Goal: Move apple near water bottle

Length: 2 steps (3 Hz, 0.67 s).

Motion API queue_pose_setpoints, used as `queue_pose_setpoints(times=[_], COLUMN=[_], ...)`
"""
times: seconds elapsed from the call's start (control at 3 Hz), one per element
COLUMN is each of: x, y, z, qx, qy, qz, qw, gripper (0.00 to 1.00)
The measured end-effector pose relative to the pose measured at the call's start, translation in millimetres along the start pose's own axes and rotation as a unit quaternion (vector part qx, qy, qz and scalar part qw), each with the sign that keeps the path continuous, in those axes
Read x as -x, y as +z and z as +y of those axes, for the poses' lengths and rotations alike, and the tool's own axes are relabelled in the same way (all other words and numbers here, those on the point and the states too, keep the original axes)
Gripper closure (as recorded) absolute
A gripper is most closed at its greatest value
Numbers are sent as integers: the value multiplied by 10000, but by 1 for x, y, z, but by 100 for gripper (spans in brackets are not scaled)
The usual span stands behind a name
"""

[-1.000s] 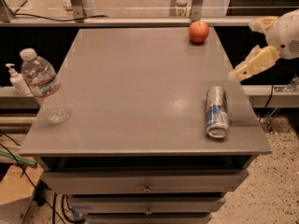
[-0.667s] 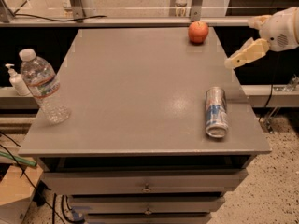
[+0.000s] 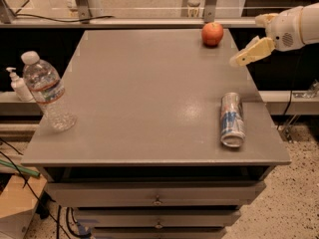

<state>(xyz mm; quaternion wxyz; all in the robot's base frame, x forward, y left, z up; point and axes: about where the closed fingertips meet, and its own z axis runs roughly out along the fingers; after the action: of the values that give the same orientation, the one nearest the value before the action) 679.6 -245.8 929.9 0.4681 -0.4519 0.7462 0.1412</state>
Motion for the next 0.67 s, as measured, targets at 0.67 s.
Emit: queue_pose_setpoints(times=[0.67], x=[8], y=[51], z=[-46], qx=[-495], qy=[259], qz=[-581], qw=[9967], gripper=[0])
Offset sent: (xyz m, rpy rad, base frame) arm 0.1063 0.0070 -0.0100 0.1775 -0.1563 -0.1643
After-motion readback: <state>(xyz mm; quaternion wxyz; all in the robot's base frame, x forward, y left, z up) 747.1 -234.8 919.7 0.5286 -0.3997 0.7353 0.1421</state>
